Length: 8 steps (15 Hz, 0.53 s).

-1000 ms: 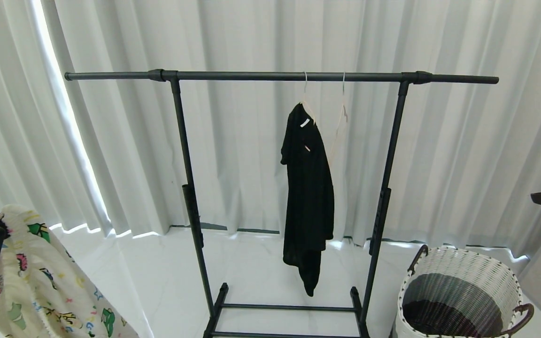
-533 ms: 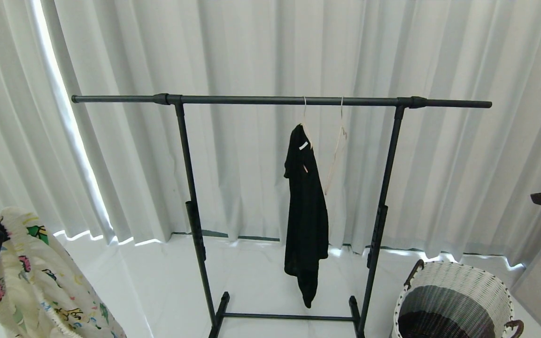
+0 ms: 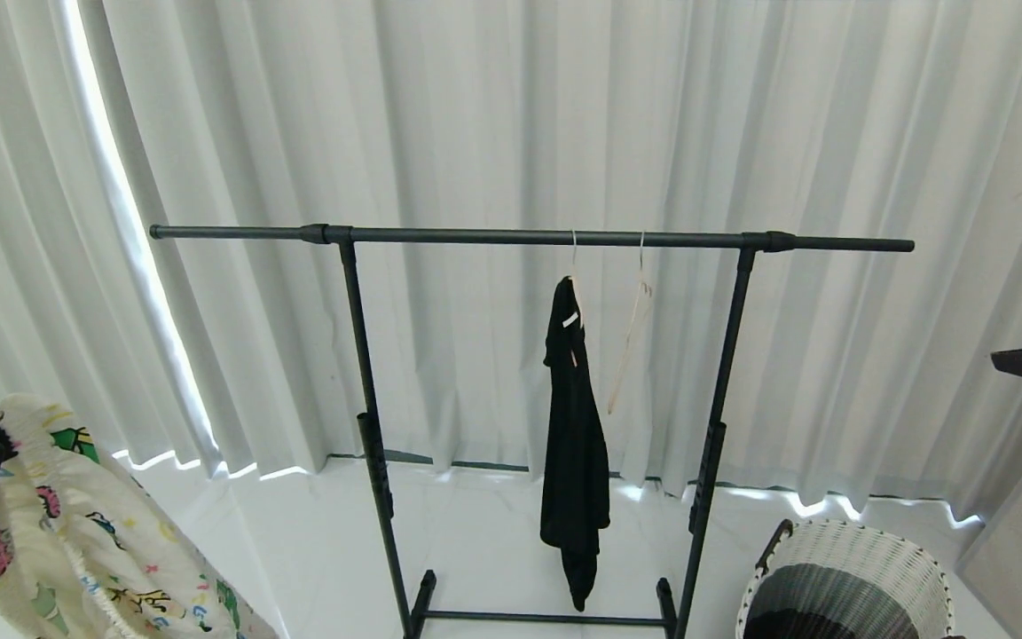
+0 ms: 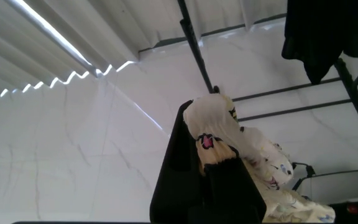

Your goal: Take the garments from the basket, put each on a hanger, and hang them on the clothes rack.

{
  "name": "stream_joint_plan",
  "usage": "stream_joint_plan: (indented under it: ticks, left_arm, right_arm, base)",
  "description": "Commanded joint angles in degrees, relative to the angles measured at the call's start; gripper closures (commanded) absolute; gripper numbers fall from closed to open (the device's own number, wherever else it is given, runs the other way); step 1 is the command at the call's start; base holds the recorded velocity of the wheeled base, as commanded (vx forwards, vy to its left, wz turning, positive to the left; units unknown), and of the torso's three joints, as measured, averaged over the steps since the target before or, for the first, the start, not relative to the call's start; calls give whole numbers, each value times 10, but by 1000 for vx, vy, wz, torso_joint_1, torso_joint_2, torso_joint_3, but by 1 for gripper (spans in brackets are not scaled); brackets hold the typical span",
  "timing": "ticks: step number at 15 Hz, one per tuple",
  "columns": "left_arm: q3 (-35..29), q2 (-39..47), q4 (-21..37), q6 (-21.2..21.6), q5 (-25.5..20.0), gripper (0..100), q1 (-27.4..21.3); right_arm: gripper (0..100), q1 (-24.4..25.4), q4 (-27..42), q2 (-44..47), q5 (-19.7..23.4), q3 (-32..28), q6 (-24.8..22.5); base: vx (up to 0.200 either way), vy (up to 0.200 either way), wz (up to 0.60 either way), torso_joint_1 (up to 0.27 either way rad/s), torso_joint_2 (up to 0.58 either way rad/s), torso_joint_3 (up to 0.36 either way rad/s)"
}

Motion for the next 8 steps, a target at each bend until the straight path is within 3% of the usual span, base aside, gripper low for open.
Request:
stream_joint_plan:
  ticks: [1,8]
  left_arm:
    - [0,-3,0,0,0,100,-2]
    - [14,-18,0,0,0,100,-4]
  right_arm:
    - [0,0,0,1,1,0,0]
    - [0,0,-3,-1,2,8,0]
  base:
    - [200,0,0,95,-222,-115]
    - [200,0,0,23,-36,-22]
